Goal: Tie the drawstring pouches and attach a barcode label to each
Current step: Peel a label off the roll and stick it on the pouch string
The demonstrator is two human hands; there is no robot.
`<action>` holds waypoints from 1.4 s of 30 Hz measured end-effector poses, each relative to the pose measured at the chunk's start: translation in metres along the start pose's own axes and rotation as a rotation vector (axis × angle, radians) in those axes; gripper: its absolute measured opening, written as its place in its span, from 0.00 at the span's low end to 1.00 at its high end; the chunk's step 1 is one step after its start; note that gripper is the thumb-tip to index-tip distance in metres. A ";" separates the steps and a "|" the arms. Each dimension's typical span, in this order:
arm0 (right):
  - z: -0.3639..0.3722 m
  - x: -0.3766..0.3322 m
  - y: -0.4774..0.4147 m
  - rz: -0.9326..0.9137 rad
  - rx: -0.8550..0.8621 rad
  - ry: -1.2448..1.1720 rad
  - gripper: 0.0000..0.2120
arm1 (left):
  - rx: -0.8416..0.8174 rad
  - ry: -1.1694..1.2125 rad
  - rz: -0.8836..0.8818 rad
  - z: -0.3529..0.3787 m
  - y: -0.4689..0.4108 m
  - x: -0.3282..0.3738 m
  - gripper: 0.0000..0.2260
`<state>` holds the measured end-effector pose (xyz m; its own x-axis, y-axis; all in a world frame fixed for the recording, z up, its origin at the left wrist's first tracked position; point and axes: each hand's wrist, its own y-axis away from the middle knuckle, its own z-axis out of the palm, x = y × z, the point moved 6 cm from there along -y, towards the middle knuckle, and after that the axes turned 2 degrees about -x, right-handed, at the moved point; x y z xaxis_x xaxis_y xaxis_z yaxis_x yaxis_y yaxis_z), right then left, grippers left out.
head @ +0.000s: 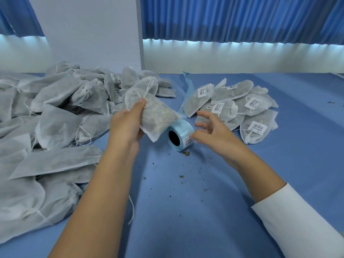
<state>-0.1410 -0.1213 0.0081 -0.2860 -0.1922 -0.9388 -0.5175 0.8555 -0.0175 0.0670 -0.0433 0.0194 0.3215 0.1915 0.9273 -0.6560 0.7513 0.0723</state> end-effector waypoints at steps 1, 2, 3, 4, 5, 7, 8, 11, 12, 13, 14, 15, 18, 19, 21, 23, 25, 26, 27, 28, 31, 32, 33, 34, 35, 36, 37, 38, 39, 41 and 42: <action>0.004 0.003 -0.002 0.028 -0.027 0.007 0.32 | 0.000 -0.007 -0.005 -0.002 -0.002 0.000 0.06; 0.007 0.005 -0.004 0.038 -0.042 0.015 0.33 | -0.005 -0.018 -0.014 -0.002 -0.004 -0.002 0.06; 0.010 0.006 -0.005 0.037 -0.052 0.024 0.33 | -0.009 -0.030 -0.025 -0.002 -0.005 -0.003 0.06; 0.012 0.006 -0.006 0.032 -0.058 0.033 0.33 | -0.012 -0.037 -0.033 -0.002 -0.005 -0.005 0.06; 0.014 0.006 -0.007 0.027 -0.062 0.039 0.32 | -0.013 -0.044 -0.036 -0.001 -0.005 -0.006 0.06; 0.017 0.006 -0.007 0.028 -0.065 0.029 0.31 | -0.010 -0.056 -0.023 0.003 -0.004 -0.008 0.08; 0.018 0.006 -0.006 0.030 -0.071 0.027 0.30 | -0.005 -0.061 -0.012 0.005 -0.003 -0.009 0.09; 0.021 0.005 -0.004 0.015 -0.099 0.020 0.27 | -0.005 -0.083 0.031 0.013 -0.002 -0.007 0.11; 0.021 0.005 -0.003 0.006 -0.109 0.008 0.26 | -0.017 -0.107 0.058 0.016 -0.002 -0.007 0.11; 0.020 0.004 -0.003 -0.005 -0.119 -0.001 0.26 | -0.031 -0.135 0.083 0.019 -0.001 -0.006 0.11; 0.020 0.003 -0.002 -0.018 -0.130 -0.003 0.25 | -0.043 -0.160 0.101 0.022 0.000 -0.006 0.11; 0.020 0.002 -0.001 -0.033 -0.138 -0.006 0.24 | -0.053 -0.182 0.113 0.024 0.001 -0.007 0.11; 0.021 -0.001 0.001 -0.075 -0.163 -0.046 0.22 | -0.066 -0.270 0.099 0.028 0.000 -0.015 0.11; 0.021 -0.002 0.001 -0.090 -0.168 -0.056 0.22 | -0.063 -0.315 0.098 0.028 -0.001 -0.018 0.13; 0.021 -0.002 0.001 -0.112 -0.164 -0.041 0.20 | -0.035 -0.368 0.122 0.026 -0.001 -0.022 0.14; 0.020 0.000 0.000 -0.118 -0.141 -0.003 0.18 | 0.003 -0.334 0.172 0.022 -0.001 -0.020 0.13; 0.021 0.000 -0.001 -0.135 -0.116 0.036 0.18 | 0.029 -0.243 0.218 0.019 0.000 -0.015 0.13; 0.021 0.000 -0.001 -0.148 -0.109 0.053 0.19 | 0.023 -0.195 0.243 0.019 0.002 -0.012 0.13; 0.021 -0.001 0.000 -0.161 -0.106 0.065 0.18 | 0.008 -0.159 0.274 0.020 0.004 -0.010 0.12; 0.022 -0.001 0.000 -0.171 -0.105 0.070 0.18 | -0.010 -0.137 0.310 0.022 0.006 -0.008 0.11; 0.022 -0.003 0.001 -0.194 -0.093 0.063 0.15 | -0.065 -0.097 0.411 0.028 0.015 0.001 0.10; 0.022 -0.003 0.001 -0.202 -0.082 0.059 0.13 | -0.093 -0.074 0.427 0.030 0.016 0.004 0.09; 0.021 -0.003 0.001 -0.205 -0.073 0.054 0.13 | -0.127 -0.058 0.427 0.033 0.016 0.006 0.08; 0.021 -0.003 0.001 -0.206 -0.067 0.048 0.13 | -0.156 -0.059 0.412 0.035 0.015 0.006 0.07; 0.021 -0.003 0.001 -0.210 -0.070 0.041 0.14 | -0.170 -0.085 0.384 0.037 0.014 0.004 0.08; 0.022 -0.004 0.001 -0.218 -0.080 0.034 0.15 | -0.172 -0.128 0.345 0.038 0.012 0.000 0.08; 0.023 -0.005 0.001 -0.226 -0.095 0.031 0.15 | -0.170 -0.175 0.302 0.038 0.010 -0.005 0.09; 0.024 -0.007 0.002 -0.234 -0.111 0.033 0.14 | -0.169 -0.215 0.255 0.038 0.007 -0.011 0.10; 0.024 -0.008 0.003 -0.237 -0.126 0.042 0.14 | -0.166 -0.243 0.209 0.037 0.004 -0.017 0.11; 0.021 -0.008 0.004 -0.238 -0.148 0.099 0.15 | -0.150 -0.259 0.124 0.035 -0.002 -0.027 0.12; 0.019 -0.008 0.005 -0.235 -0.155 0.135 0.15 | -0.138 -0.250 0.085 0.034 -0.004 -0.031 0.11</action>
<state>-0.1262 -0.1069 0.0089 -0.2432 -0.4470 -0.8609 -0.6960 0.6986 -0.1661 0.0369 -0.0738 0.0030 0.0803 0.1088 0.9908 -0.5685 0.8215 -0.0442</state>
